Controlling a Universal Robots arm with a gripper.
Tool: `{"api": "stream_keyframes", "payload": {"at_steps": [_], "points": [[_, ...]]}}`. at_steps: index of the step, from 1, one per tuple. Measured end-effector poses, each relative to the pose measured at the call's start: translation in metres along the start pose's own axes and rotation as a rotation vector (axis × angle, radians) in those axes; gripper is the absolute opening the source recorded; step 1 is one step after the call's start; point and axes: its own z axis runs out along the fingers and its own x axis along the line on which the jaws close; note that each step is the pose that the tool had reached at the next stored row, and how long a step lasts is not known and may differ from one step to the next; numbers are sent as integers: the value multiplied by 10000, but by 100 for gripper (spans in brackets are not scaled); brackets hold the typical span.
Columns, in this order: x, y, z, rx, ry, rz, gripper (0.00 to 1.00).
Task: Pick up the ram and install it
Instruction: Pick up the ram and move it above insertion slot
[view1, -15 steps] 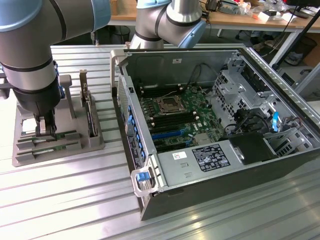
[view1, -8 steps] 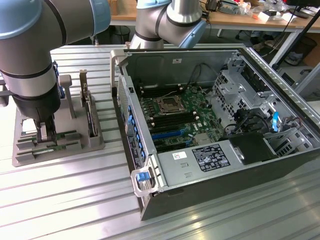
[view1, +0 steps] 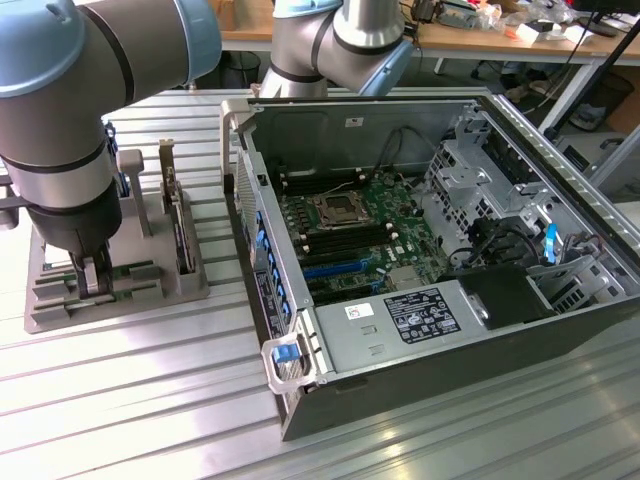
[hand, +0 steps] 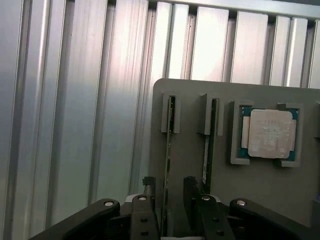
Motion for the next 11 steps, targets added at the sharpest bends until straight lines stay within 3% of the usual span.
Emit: {"api": "stream_keyframes", "payload": {"at_steps": [9,11], "points": [[11,-1,59,-1,0,0,35],[11,-1,59,-1,0,0,16]]}}
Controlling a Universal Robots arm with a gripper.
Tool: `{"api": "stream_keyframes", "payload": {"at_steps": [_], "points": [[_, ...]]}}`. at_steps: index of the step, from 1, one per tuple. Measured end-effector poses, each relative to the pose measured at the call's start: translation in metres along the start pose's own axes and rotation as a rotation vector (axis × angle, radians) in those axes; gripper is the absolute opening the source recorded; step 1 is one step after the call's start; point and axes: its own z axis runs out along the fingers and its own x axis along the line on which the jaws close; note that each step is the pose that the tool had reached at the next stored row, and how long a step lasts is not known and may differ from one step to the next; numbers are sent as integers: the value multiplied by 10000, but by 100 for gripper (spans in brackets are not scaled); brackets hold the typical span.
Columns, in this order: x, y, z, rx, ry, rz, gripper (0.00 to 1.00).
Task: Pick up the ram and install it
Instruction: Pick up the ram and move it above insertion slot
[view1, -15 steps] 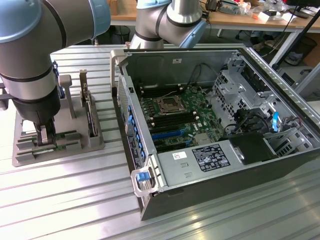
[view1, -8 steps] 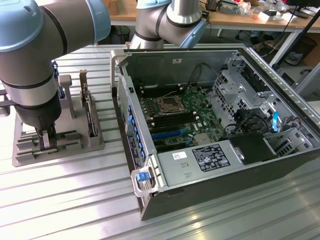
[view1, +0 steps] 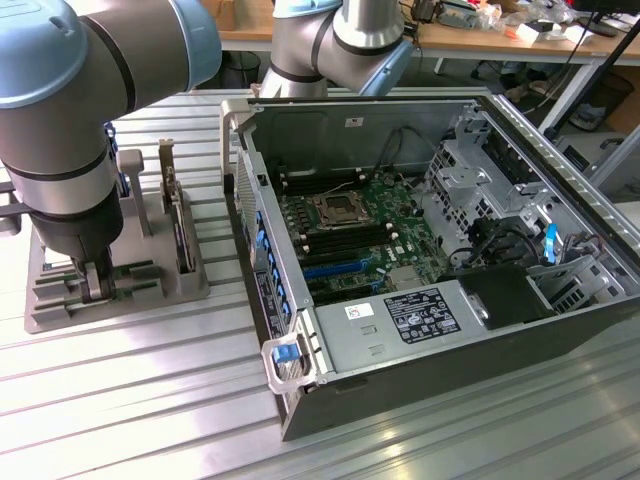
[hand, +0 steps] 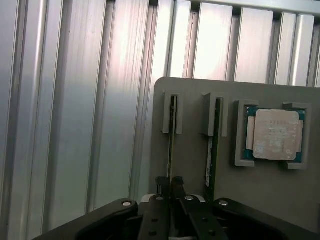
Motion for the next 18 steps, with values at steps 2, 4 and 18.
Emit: {"api": "stream_keyframes", "payload": {"at_steps": [2,4,18], "points": [[0,0,0,0,0,-1,12],[0,0,0,0,0,-1,12],[-2,6,-126,0,1,-1,12]]}}
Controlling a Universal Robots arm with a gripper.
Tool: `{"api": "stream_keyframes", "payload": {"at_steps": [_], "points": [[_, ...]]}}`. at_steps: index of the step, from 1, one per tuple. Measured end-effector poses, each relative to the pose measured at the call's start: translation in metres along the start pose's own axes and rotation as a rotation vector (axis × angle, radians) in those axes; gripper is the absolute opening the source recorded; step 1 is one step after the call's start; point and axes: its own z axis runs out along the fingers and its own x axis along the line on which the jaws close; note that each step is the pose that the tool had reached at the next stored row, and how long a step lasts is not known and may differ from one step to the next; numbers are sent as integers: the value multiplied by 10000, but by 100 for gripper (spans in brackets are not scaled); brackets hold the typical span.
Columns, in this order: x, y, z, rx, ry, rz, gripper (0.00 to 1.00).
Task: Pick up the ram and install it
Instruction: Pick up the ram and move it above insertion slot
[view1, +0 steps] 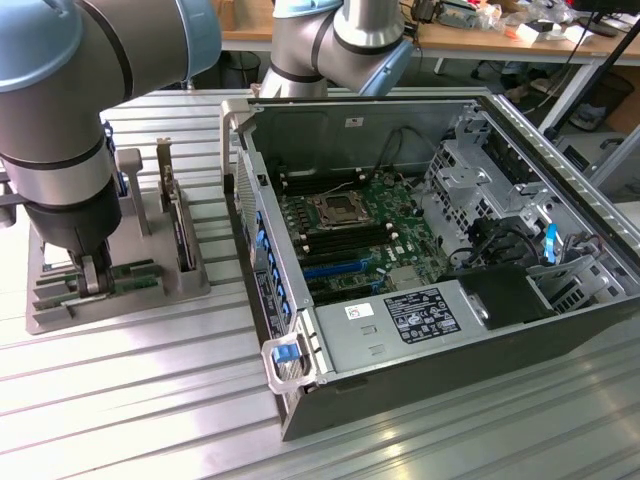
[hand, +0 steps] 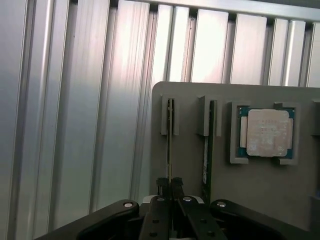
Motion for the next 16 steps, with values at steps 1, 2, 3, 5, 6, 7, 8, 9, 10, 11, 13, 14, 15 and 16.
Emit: {"api": "stream_keyframes", "payload": {"at_steps": [1,2,3,5,6,7,8,9,10,11,13,14,15,16], "points": [[0,0,-11,1,0,1,12],[-1,1,-22,0,0,1,12],[-1,2,-42,1,-1,0,12],[-2,5,-101,1,-1,1,12],[-2,6,-114,0,0,1,12],[-2,6,-132,1,0,0,12],[-3,7,-142,1,0,0,12],[-3,7,-152,1,0,0,12],[-3,8,-168,1,0,0,12],[-3,9,-178,1,-1,0,12],[-4,11,-210,1,-1,0,12],[-4,12,-230,0,0,0,12],[-5,12,-241,0,0,1,12],[-5,13,-252,0,0,1,12]]}}
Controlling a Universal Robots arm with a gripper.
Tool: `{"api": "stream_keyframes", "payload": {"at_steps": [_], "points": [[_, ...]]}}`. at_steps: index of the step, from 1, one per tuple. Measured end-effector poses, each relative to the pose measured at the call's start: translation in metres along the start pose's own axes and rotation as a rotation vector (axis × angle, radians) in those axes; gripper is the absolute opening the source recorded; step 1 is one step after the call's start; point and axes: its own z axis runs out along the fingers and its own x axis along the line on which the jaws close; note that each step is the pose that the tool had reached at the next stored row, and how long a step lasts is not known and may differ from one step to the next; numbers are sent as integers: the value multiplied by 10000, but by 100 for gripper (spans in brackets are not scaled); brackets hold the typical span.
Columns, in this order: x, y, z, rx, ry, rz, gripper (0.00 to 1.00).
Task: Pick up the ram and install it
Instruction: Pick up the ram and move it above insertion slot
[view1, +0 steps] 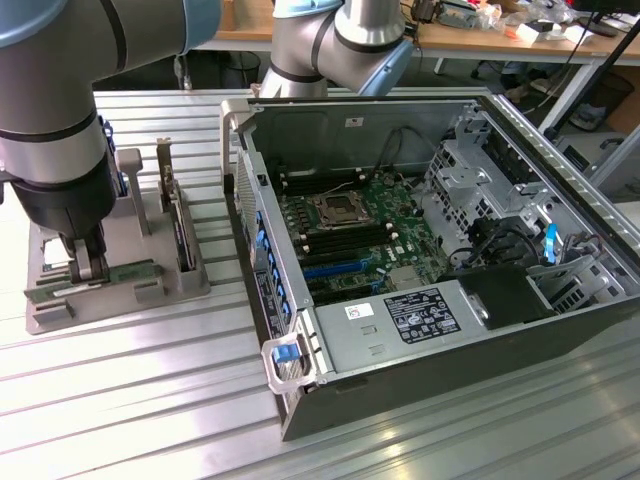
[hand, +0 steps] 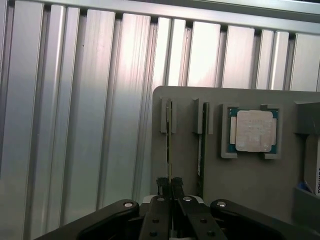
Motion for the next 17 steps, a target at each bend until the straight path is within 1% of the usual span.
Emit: {"api": "stream_keyframes", "payload": {"at_steps": [2,5,10,14,17], "points": [[0,1,-24,0,0,0,12],[-2,4,-87,0,0,0,12],[-3,7,-146,0,-1,0,12],[-3,9,-175,1,-1,0,12],[-4,11,-220,0,0,0,12]]}}
